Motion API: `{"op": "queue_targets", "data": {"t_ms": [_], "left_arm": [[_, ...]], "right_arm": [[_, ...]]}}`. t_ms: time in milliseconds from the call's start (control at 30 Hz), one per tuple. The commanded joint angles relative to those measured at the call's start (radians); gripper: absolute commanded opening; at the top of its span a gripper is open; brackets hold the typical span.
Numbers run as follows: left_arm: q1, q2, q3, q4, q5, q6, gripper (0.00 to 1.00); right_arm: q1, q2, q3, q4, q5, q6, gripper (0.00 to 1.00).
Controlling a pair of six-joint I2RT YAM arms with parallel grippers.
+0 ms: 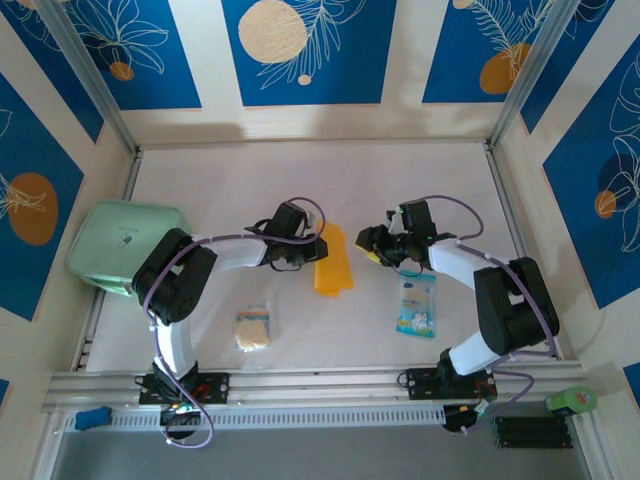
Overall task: Fold a paper plane with a square sheet of paper (pick it up from the middle)
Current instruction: Hold the paper at the center of the table.
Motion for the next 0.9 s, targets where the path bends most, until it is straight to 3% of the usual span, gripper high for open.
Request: {"op": "queue_targets", "data": {"t_ms": [0,167,433,600,867], "left_arm": [[0.01,0.003,-0.009,-0.014,-0.034,0.052,0.27],[0.01,0.015,0.002,-0.043,-0.029,0.074,0.28],[0.01,0.007,0.019,-0.101,-0.062,0.071,0.35],[0.009,-0.016,0.044,-0.203,-0.115,0.055,0.46],[-0.018,-0.085,0.059,-0.366,-0.185,0.051,0.74]], "right_arm": [[0.041,0.054,0.041,-0.012,-0.024,-0.013,0.38],[0.091,0.141,0.079,-0.037,-0.007,0.018,0.2],[0.148,0.239,0.152,-0.135,0.054,0.049,0.12],[0.16,0.273,0.159,-0.148,0.051,0.073,0.11],[0.173,0.278,0.166,-0.149,0.042,0.09,0.12]]}}
